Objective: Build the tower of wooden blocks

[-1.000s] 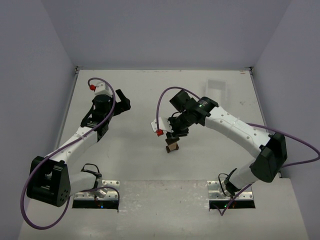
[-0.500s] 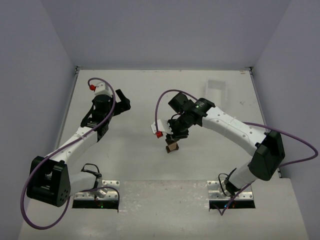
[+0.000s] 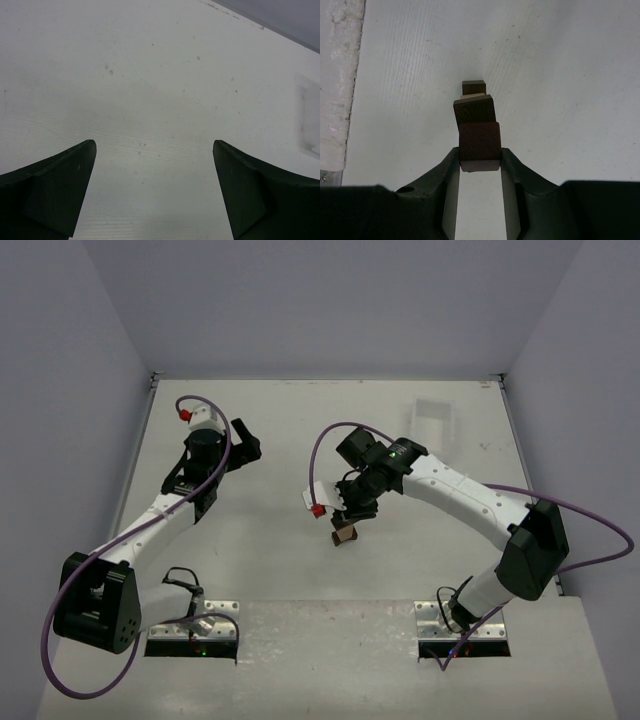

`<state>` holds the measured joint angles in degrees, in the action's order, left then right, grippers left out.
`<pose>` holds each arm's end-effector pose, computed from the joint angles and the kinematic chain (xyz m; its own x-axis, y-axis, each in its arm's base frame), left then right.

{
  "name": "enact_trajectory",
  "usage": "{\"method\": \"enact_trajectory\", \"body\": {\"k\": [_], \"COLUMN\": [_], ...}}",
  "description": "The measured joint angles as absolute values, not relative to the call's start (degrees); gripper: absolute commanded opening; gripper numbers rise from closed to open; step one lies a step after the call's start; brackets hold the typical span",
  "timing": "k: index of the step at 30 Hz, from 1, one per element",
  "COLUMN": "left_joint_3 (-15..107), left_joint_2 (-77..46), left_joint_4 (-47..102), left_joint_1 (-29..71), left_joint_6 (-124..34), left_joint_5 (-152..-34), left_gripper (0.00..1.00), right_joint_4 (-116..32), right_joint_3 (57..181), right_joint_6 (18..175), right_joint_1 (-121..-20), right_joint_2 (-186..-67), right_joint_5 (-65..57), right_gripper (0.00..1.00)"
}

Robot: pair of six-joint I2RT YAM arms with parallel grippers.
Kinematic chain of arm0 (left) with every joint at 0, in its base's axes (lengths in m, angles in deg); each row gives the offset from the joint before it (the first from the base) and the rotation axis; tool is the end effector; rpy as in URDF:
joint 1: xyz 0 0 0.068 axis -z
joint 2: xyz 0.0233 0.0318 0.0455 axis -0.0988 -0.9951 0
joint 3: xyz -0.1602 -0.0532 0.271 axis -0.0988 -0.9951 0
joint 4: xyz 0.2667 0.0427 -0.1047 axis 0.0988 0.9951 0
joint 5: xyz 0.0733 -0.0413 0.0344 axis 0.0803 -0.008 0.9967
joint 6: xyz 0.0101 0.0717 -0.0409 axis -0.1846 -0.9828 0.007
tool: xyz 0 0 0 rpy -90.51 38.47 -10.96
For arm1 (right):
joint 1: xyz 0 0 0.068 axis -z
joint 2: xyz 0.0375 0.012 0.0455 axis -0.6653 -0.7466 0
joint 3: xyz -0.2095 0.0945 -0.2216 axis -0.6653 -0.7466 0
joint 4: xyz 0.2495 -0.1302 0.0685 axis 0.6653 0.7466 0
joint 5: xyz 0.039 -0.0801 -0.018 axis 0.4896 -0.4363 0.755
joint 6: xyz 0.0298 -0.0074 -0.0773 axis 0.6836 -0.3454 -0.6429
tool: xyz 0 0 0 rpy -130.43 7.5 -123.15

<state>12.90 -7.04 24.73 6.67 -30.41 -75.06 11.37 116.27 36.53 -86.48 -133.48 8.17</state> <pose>0.2999 -0.0525 0.2658 -0.3751 -0.3556 -0.8561 -0.1189 0.9343 -0.3360 0.2248 0.2572 0.2763 0.2023 -0.8647 -0.4598 -0.9793 -0.1795 -0.0933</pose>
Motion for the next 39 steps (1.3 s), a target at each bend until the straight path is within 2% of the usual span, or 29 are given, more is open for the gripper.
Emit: {"method": "enact_trajectory", "body": {"k": [39], "left_joint_3": [12.9], "left_joint_2": [-7.04], "left_joint_4": [24.65], "left_joint_1": [6.67], "left_joint_6": [-30.55], "left_joint_5": [-76.31], "left_gripper": [1.0], "right_joint_4": [9.89], "right_joint_3": [116.27], "right_joint_6": [37.41], "right_joint_1": [-86.48], "right_joint_2": [-133.48], "right_joint_5": [8.79], "right_gripper": [0.43]}}
